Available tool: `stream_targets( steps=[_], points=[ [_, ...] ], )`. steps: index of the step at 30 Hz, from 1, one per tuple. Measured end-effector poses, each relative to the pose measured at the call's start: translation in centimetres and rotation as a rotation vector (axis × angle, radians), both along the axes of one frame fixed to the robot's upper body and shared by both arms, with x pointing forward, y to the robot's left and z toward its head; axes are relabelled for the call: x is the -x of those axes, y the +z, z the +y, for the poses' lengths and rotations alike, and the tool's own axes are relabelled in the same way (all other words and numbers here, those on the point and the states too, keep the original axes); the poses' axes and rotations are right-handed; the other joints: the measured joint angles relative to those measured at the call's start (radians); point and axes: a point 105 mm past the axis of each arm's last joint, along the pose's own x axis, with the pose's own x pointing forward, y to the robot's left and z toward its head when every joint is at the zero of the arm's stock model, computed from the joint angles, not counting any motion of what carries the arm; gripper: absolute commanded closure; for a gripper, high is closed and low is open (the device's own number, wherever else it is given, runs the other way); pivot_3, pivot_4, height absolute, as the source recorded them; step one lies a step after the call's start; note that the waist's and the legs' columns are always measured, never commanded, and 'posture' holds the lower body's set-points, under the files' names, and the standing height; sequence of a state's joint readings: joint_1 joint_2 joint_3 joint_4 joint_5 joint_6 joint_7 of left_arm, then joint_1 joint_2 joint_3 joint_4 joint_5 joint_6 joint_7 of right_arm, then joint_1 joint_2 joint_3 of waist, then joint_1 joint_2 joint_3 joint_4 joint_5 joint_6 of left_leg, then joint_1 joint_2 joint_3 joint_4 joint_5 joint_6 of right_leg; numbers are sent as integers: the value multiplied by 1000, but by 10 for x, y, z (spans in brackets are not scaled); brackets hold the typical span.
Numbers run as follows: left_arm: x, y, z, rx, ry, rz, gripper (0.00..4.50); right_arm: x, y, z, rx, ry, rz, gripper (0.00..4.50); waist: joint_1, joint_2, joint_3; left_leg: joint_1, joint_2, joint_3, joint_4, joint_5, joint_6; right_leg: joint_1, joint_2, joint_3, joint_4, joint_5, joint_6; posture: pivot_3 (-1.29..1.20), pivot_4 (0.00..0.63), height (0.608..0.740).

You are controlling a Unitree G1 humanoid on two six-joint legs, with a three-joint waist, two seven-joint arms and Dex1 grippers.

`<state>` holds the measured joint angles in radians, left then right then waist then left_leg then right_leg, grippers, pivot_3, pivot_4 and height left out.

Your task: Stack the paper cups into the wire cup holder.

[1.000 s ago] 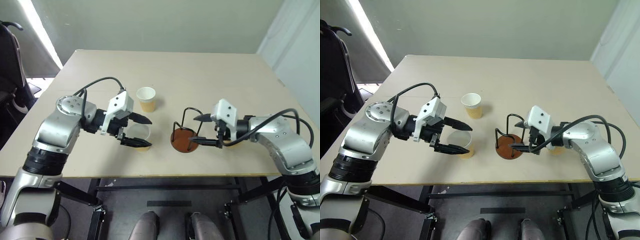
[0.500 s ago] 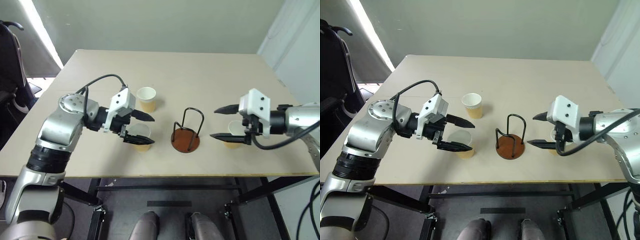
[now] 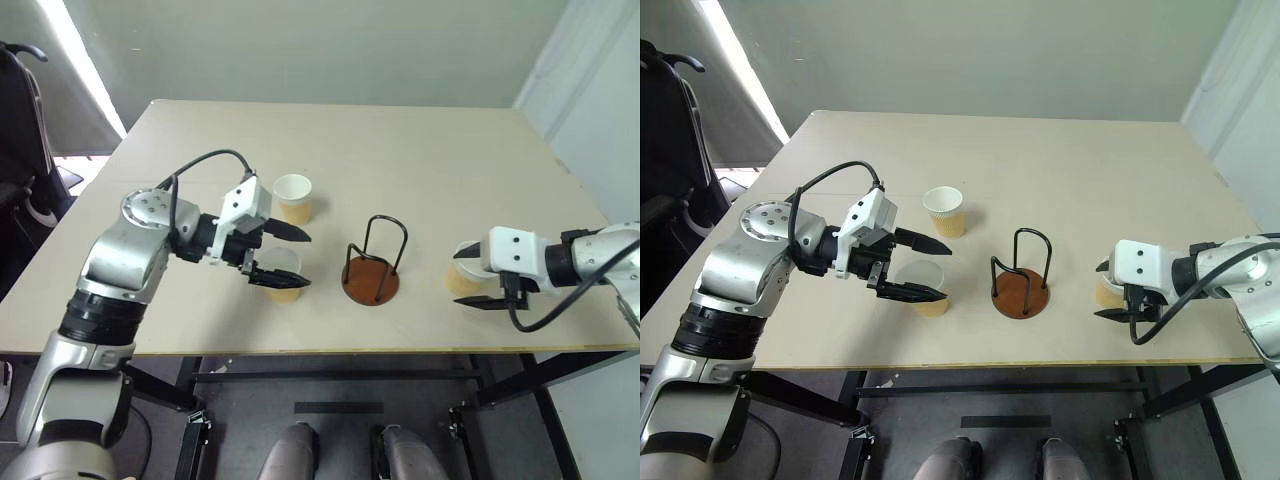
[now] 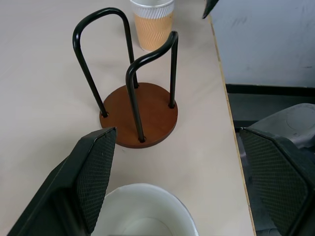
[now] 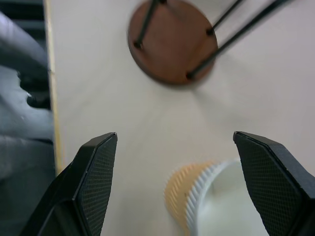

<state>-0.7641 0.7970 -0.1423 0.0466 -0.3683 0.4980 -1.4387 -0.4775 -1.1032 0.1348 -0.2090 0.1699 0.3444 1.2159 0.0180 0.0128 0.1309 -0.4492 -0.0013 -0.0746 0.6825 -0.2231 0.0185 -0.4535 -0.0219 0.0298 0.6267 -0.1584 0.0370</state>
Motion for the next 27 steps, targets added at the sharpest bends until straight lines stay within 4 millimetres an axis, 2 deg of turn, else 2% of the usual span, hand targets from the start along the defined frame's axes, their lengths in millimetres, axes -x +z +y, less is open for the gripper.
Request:
stream_targets(
  steps=[4, 11, 14, 22, 27],
  points=[
    [0, -1, 1, -1, 4, 2, 208, -10, -11, -18, 66, -29, 4, 690, 1, 0, 0, 0, 0, 0, 0, 0, 0, 0, 0, 0, 0, 0, 0, 0, 150, 740],
    [1, -1, 2, -6, 7, 1, 208, -11, -19, -23, 90, -18, 26, 690, 0, 0, 0, 0, 0, 0, 0, 0, 0, 0, 0, 0, 0, 0, 0, 0, 150, 740],
    [1, -1, 3, -7, 9, 0, 208, -11, -21, -23, 88, -15, 36, 1514, 0, 0, 0, 0, 0, 0, 0, 0, 0, 0, 0, 0, 0, 0, 0, 0, 150, 740],
    [-5, 2, 6, -6, 29, -9, 208, -9, -20, -20, 73, -7, 71, 4461, 0, 0, 0, 0, 0, 0, 0, 0, 0, 0, 0, 0, 0, -1, -1, 0, 150, 740],
    [-9, 8, 9, 1, 42, -25, 208, -3, -16, -12, 43, 16, 97, 4490, 0, 0, 0, 0, 0, 0, 0, 0, 0, 0, 0, 0, 0, -1, -2, 0, 150, 740]
  ],
)
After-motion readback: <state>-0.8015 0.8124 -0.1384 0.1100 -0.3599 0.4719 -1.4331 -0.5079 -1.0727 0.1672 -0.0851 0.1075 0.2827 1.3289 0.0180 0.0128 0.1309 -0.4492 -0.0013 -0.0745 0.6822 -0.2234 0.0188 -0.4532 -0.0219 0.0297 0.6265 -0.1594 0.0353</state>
